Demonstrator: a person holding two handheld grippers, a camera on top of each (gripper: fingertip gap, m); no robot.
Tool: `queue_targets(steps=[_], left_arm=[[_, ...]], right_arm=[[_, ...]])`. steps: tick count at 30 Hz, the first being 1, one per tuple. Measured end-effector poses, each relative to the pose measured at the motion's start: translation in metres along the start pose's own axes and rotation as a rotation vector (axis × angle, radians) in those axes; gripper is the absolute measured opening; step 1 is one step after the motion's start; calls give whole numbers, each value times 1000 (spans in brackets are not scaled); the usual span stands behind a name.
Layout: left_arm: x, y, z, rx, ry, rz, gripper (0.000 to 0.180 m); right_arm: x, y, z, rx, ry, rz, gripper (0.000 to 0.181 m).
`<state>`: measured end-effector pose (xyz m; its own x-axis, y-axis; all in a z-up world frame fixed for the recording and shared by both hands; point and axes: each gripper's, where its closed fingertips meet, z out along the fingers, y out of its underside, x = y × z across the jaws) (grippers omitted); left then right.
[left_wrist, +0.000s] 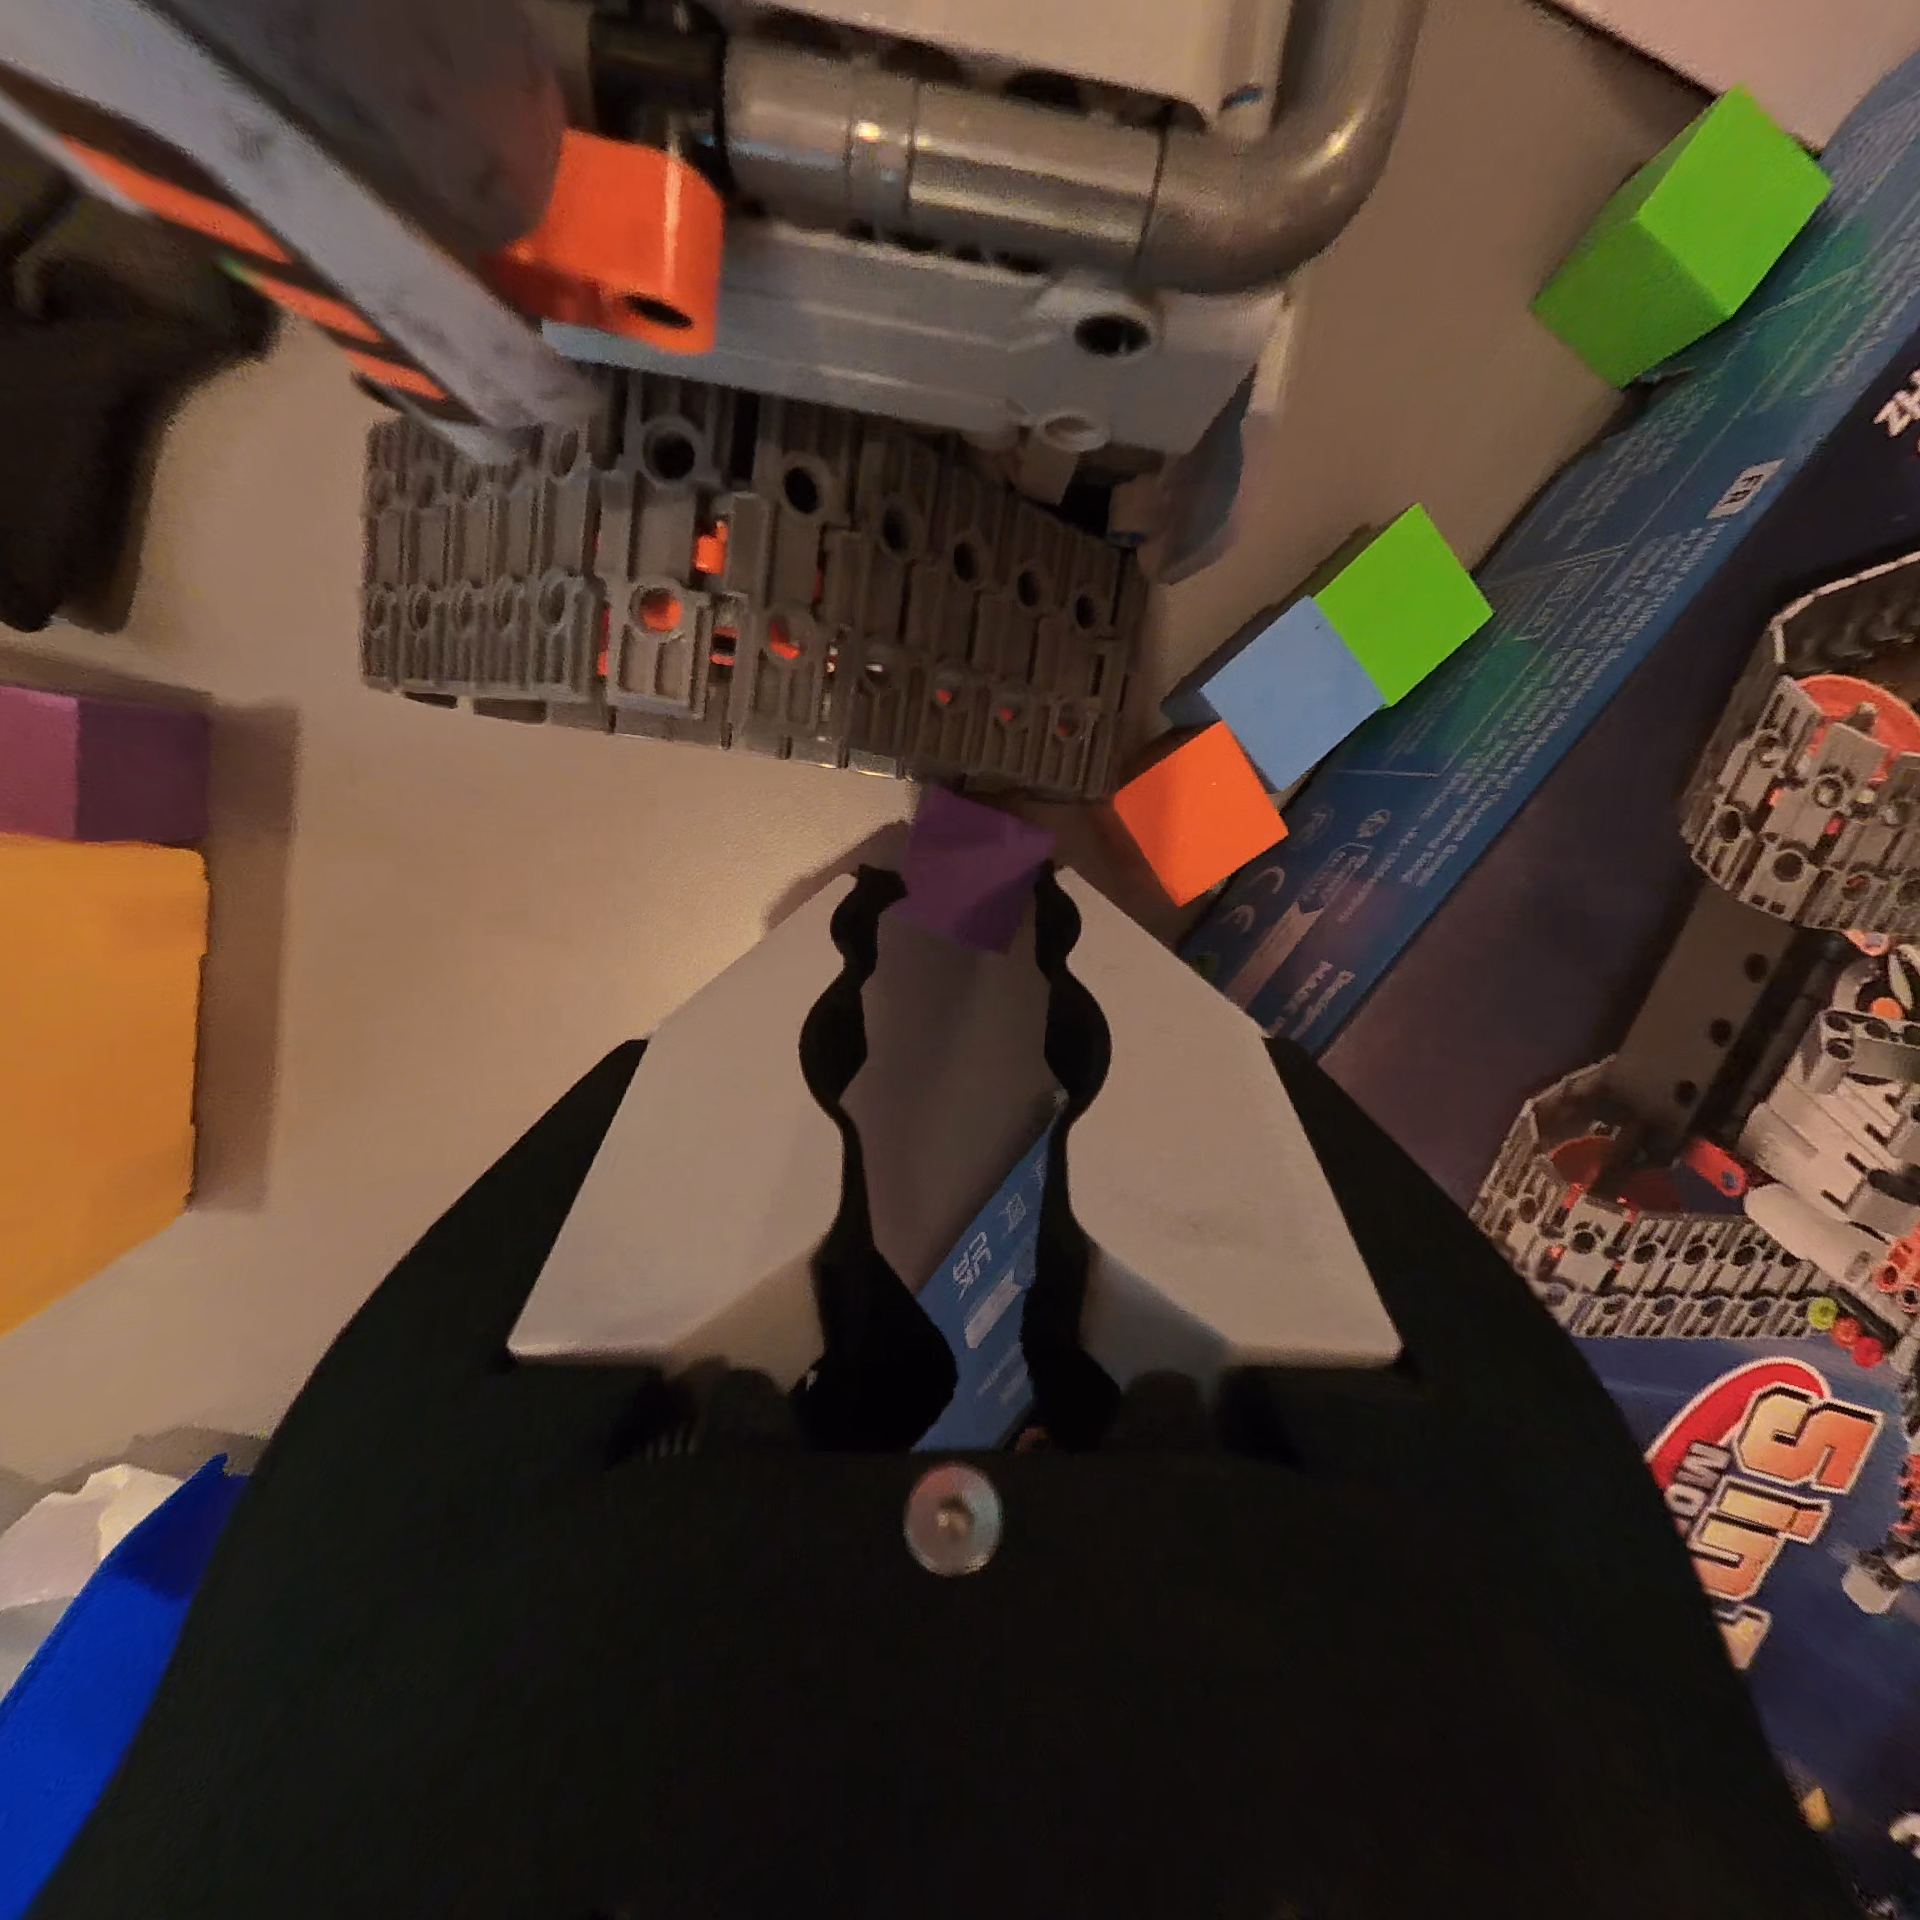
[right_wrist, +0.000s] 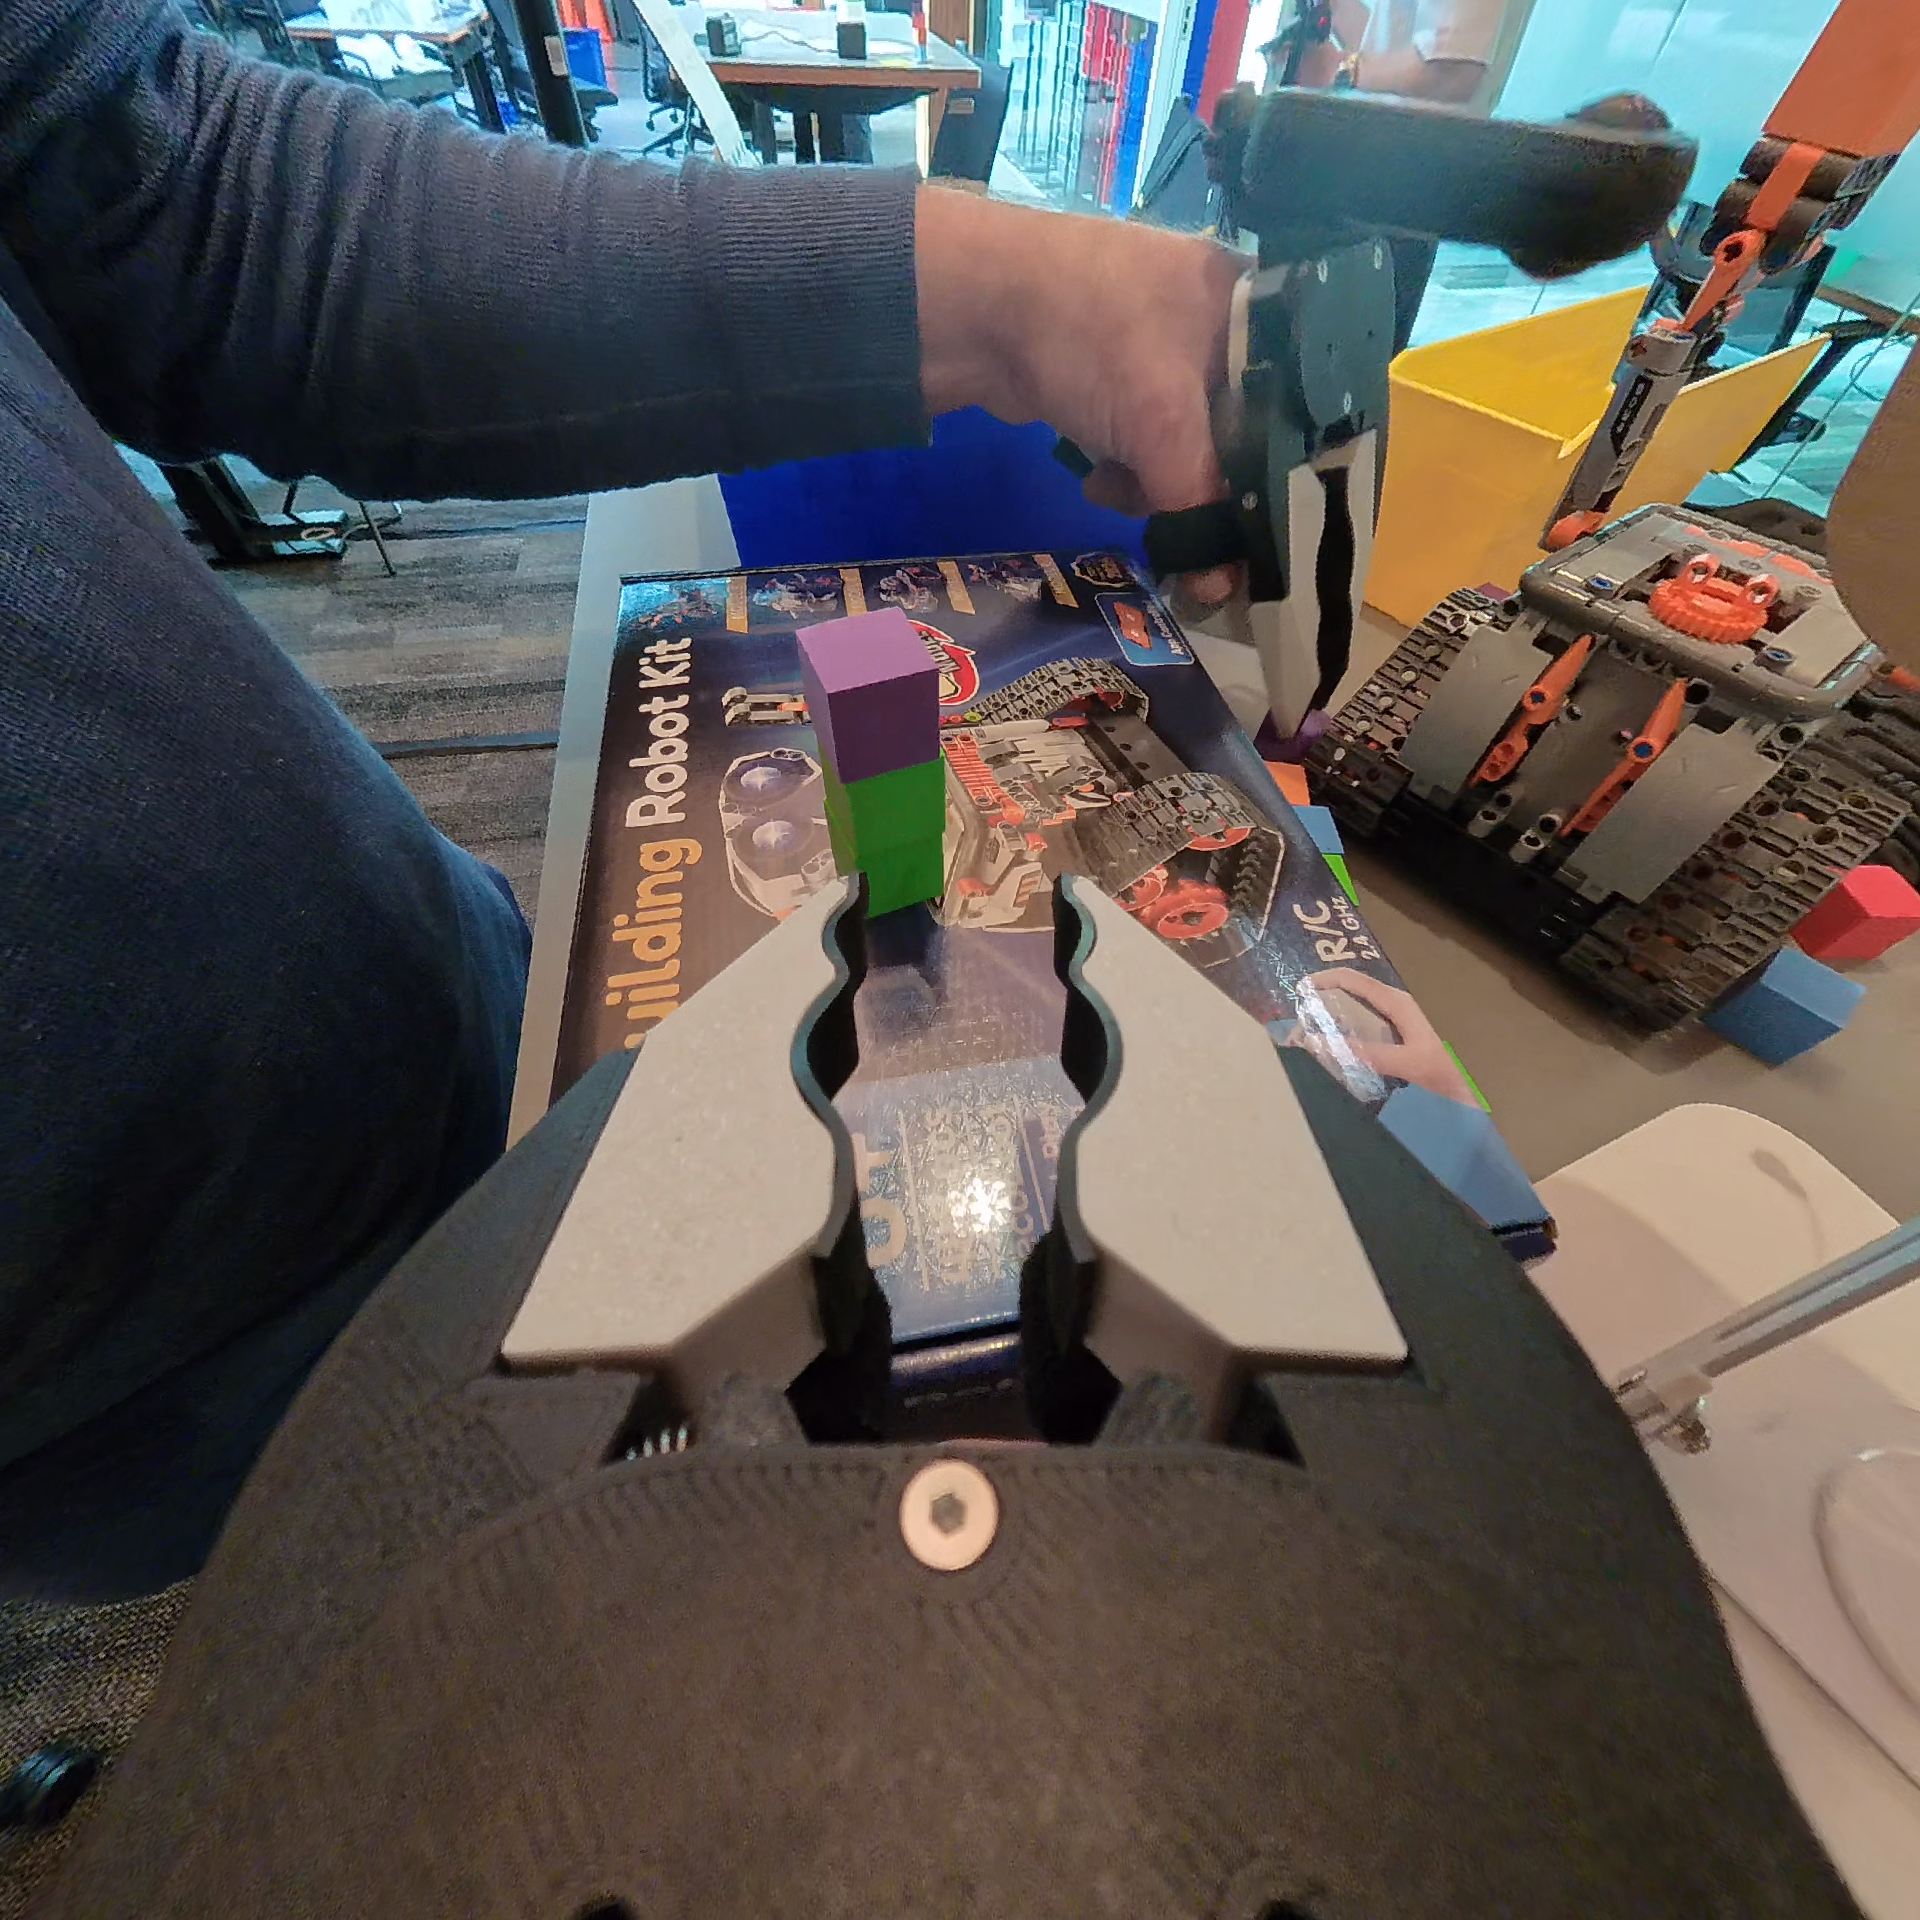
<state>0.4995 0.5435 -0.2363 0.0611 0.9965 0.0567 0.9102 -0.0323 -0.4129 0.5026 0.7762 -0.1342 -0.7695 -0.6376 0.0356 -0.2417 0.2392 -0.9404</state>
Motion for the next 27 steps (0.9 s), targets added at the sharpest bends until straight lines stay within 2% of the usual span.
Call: queue_targets(steps=[2,7,8,10,11,14,17,21,23,27], left_arm=[[0,-5,-10,49,0,-18,6],[2,4,-18,38,-30,4,6],[2,5,-17,33,-32,5,11],[-1,8,-13,7,-27,-34,35],[-1,7,-12,14,-15,-55,40],[1,6,-11,28,17,-67,48],[14,11,-7,-19,125,-75,54],[18,8,-2,-51,180,-57,50],[12,7,-2,-57,179,-79,39],[10,8,0,-70,223,-84,34]], right_arm=[[0,0,-2,-3,1,-2,34],[-2,-1,-5,-8,-1,-8,34],[-3,-2,-5,-9,-3,-10,33],[-3,-1,-5,-16,-4,-13,33],[-3,-1,-5,-18,-6,-13,33],[-5,-1,-5,-14,-7,-11,33],[-6,0,-7,-14,-7,-7,33],[-7,2,-9,-14,-4,0,33],[-7,2,-10,-13,0,2,32],[-7,2,-11,-11,5,2,33]])
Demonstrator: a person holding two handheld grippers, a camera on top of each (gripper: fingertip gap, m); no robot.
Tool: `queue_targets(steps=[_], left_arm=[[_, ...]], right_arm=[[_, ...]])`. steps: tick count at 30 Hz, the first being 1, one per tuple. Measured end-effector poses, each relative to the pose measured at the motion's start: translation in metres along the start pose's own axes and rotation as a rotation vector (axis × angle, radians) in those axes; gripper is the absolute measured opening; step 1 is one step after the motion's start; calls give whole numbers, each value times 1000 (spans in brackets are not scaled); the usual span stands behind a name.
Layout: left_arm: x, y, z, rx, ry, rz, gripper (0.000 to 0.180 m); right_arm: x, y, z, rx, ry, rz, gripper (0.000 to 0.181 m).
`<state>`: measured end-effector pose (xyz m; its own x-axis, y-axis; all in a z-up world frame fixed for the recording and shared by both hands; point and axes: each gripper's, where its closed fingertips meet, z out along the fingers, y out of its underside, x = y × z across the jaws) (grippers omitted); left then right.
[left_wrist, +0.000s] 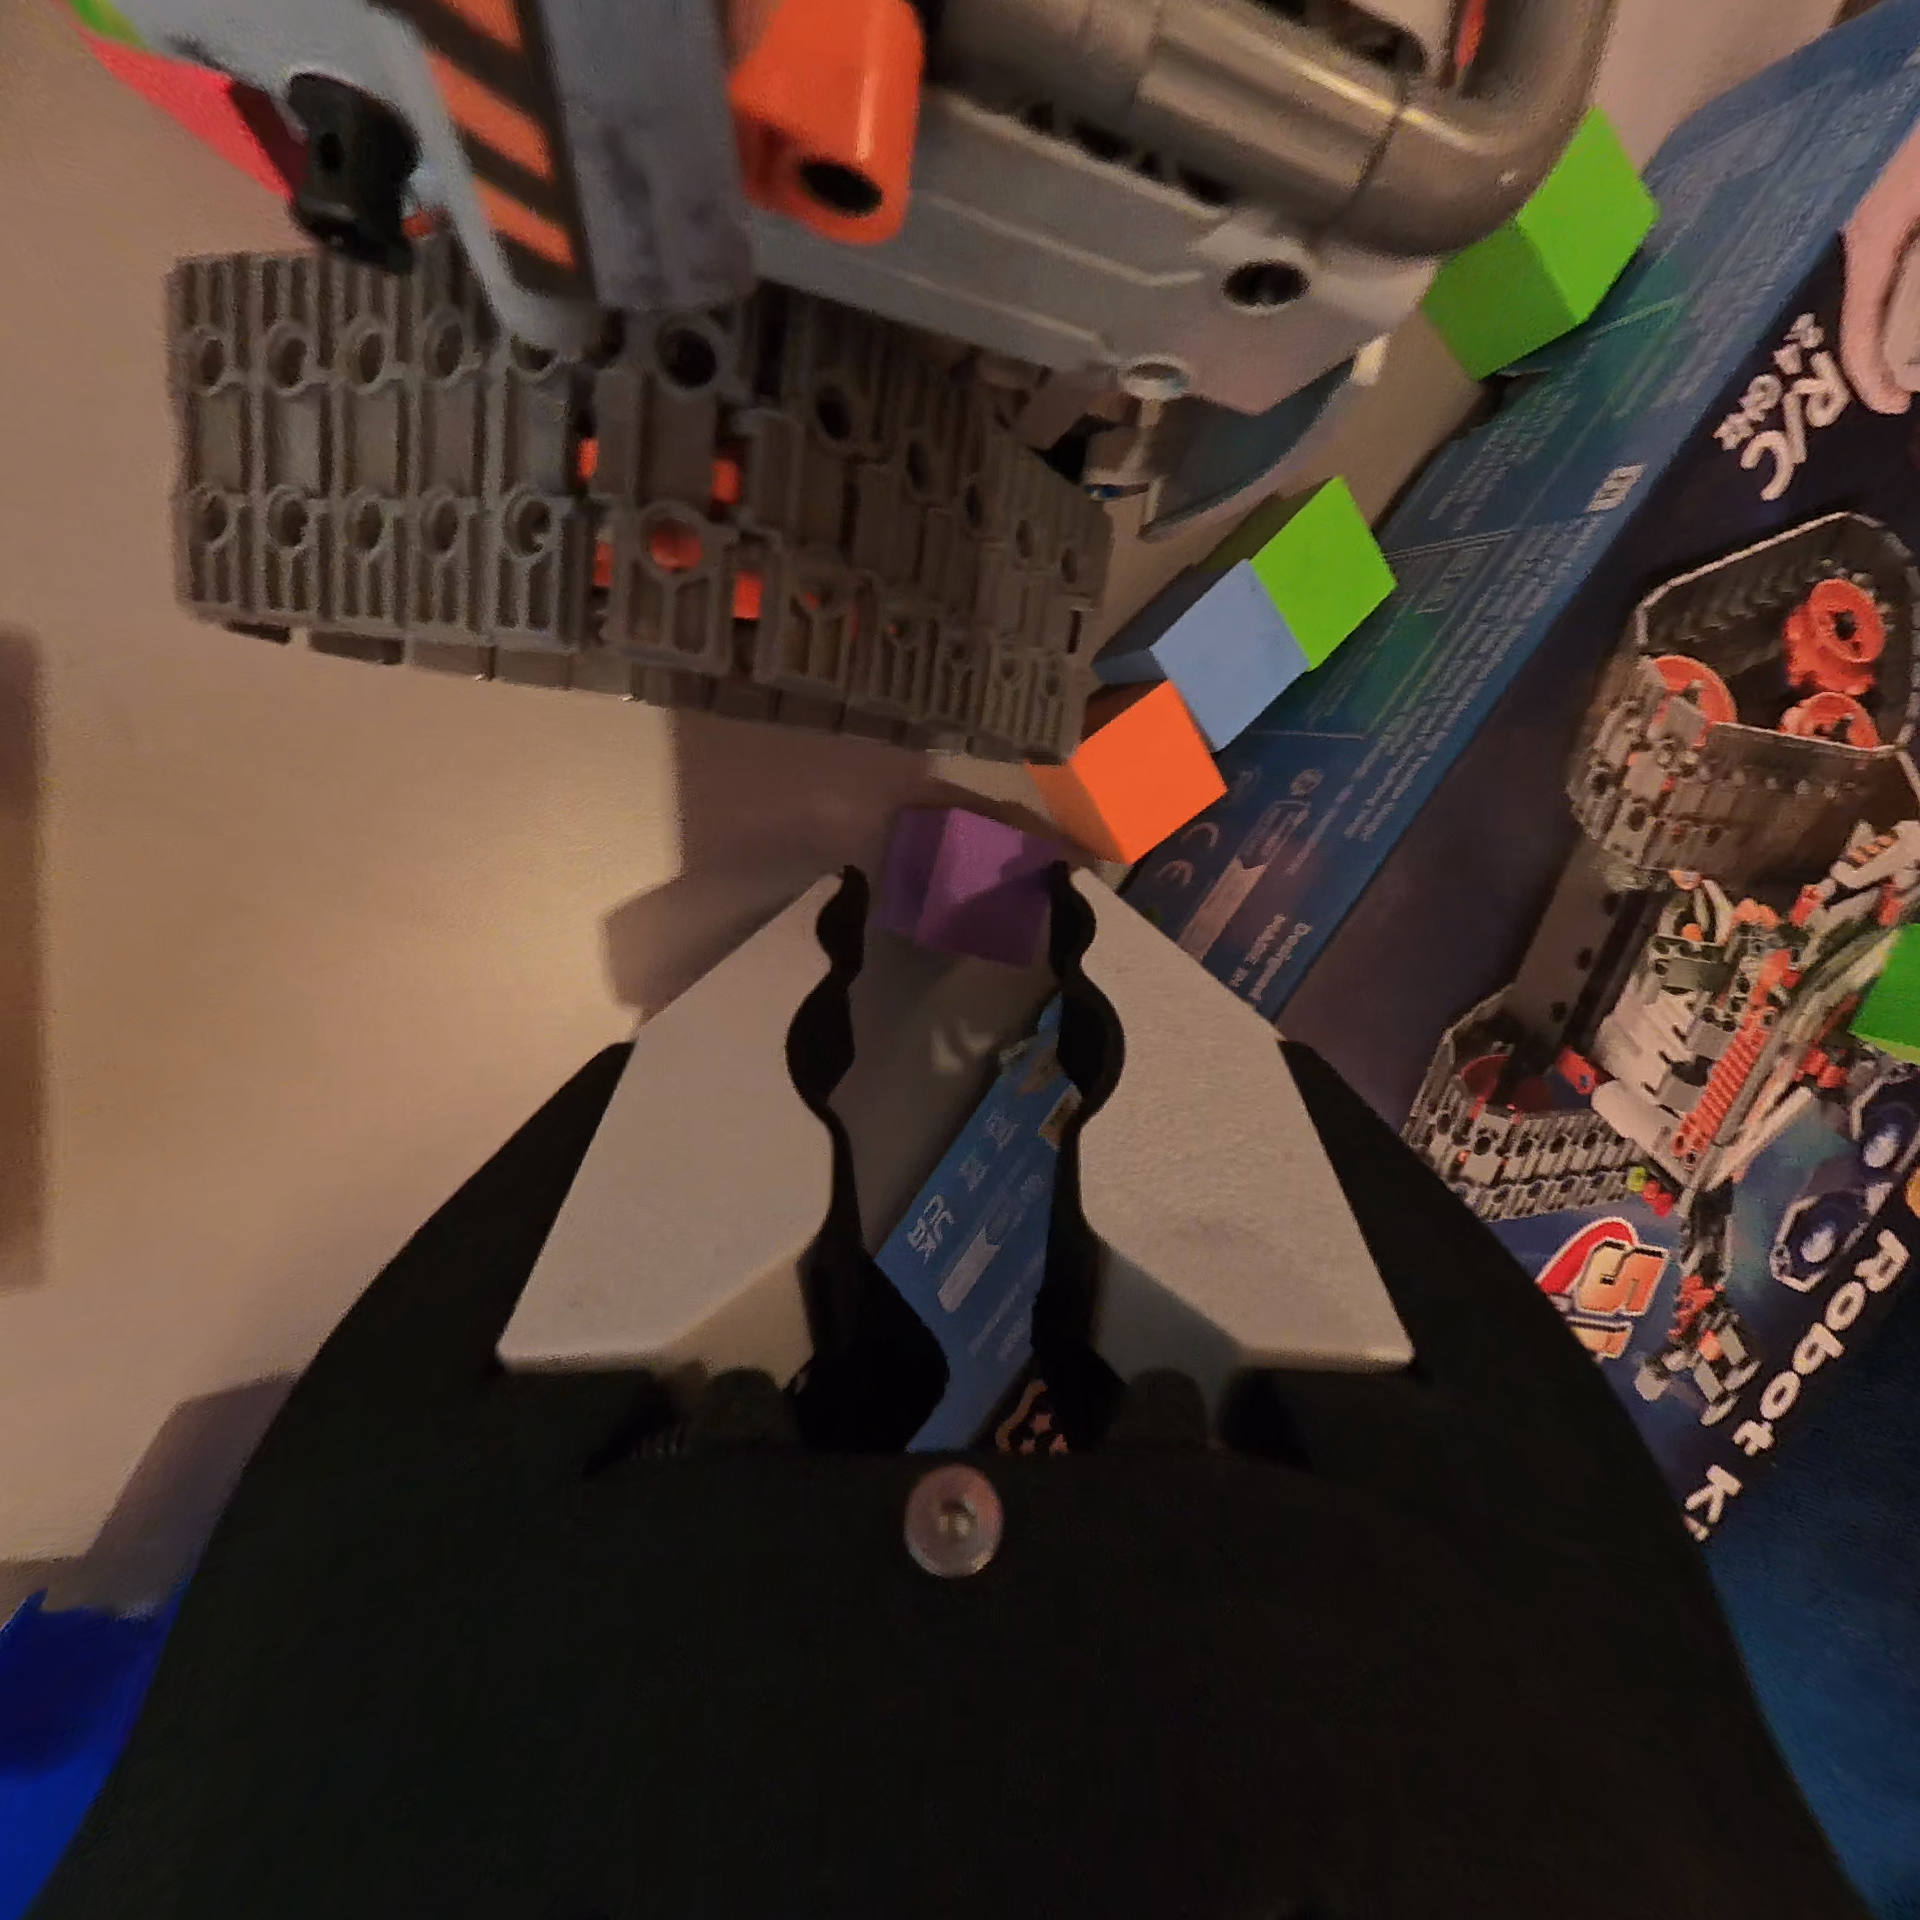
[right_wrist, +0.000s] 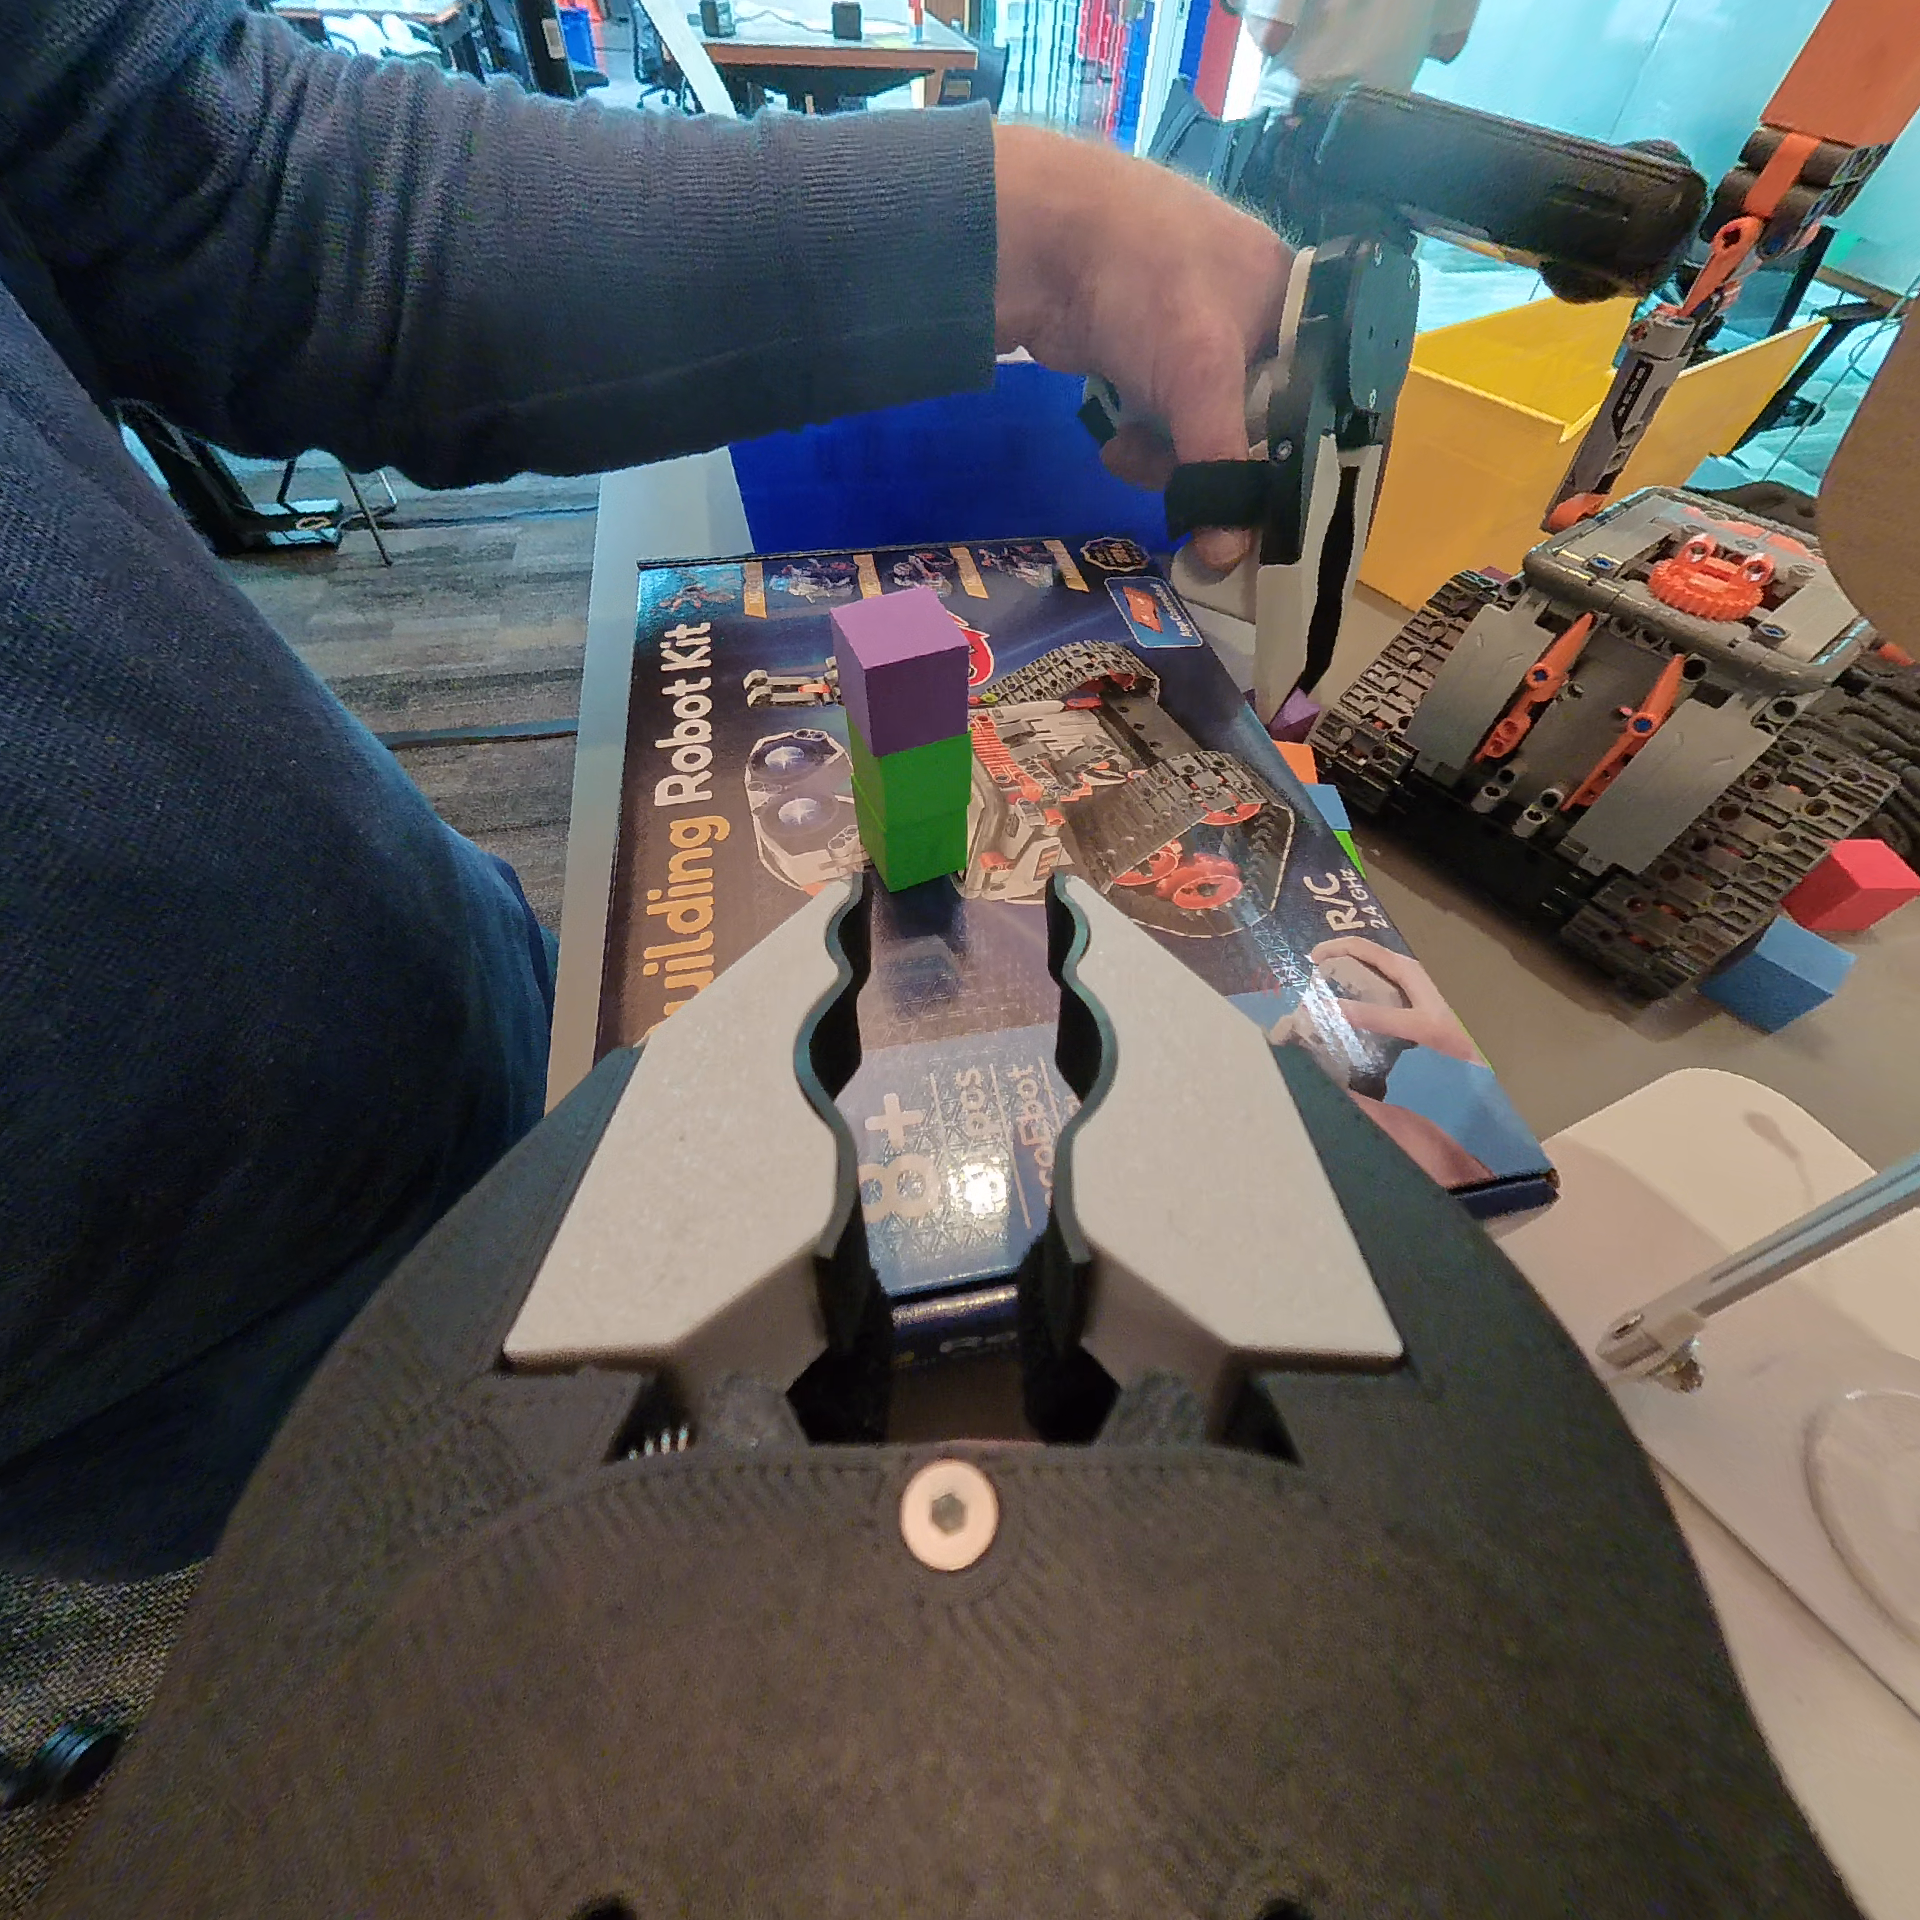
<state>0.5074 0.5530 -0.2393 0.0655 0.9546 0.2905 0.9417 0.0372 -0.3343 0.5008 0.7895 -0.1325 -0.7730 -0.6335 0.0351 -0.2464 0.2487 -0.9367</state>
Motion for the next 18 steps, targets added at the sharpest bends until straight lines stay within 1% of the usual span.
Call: queue_targets(steps=[6,8,12,15,17,18], left_arm=[[3,-2,3,4,7,28,31],[-11,-4,-1,23,-60,15,31],[-24,0,-7,45,-107,-16,32],[-19,3,-3,53,-89,-9,48],[-21,7,0,38,-127,16,58],[-22,8,1,31,-134,21,58]], right_arm=[[1,0,0,4,4,1,32],[2,-1,1,5,5,2,32],[2,-1,2,9,5,5,31],[2,0,3,8,4,6,31],[2,1,3,7,3,8,31],[3,1,3,9,3,10,31]])
